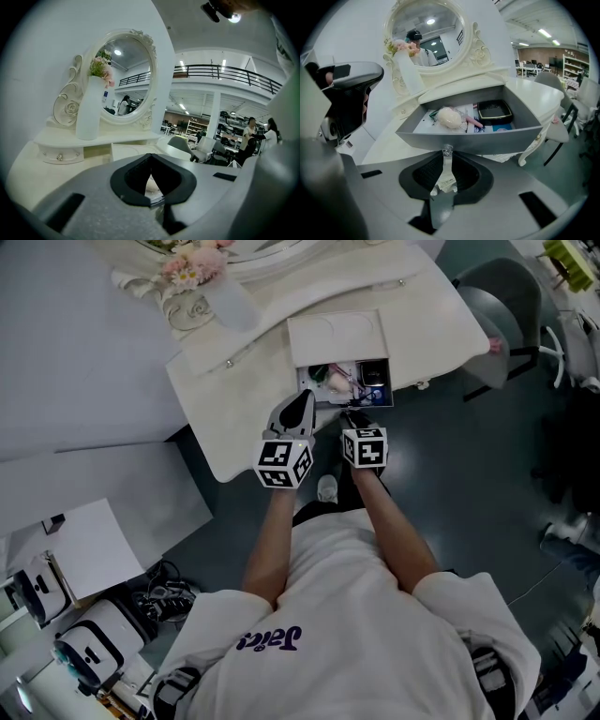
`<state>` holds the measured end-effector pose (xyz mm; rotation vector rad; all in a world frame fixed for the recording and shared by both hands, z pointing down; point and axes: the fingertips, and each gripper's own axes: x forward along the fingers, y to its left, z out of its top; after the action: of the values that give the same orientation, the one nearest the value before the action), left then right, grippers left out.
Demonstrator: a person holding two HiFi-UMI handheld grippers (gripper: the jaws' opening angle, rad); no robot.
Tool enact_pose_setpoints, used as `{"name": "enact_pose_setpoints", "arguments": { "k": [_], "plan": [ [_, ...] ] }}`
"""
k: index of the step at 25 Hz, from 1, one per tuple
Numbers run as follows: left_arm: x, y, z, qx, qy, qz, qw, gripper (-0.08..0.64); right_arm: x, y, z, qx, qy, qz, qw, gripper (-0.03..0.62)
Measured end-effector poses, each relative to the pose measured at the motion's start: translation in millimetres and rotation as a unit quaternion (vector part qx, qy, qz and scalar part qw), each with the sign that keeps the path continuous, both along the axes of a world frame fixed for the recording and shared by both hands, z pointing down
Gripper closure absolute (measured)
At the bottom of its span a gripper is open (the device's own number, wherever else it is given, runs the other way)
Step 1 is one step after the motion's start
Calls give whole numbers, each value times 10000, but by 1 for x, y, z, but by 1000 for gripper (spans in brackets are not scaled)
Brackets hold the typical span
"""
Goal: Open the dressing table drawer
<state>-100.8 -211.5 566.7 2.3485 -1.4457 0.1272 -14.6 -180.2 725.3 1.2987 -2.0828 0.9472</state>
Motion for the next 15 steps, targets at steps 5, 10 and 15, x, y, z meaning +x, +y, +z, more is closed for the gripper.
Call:
{"name": "enact_pose_setpoints", "arguments": {
  "k": [5,10,15],
  "plan": [
    [-3,1,1,-2,-7,-24,10000,545,1,-2,1,54,-75,75,9999,524],
    [-5,0,-10,121,21,-27,9999,545,7,3,-14,143,-133,135,9997,502],
    [-3,-3,-35,403,39,2,9992,545,17,-4,-62,531,-516,482,9961,502]
  ]
}}
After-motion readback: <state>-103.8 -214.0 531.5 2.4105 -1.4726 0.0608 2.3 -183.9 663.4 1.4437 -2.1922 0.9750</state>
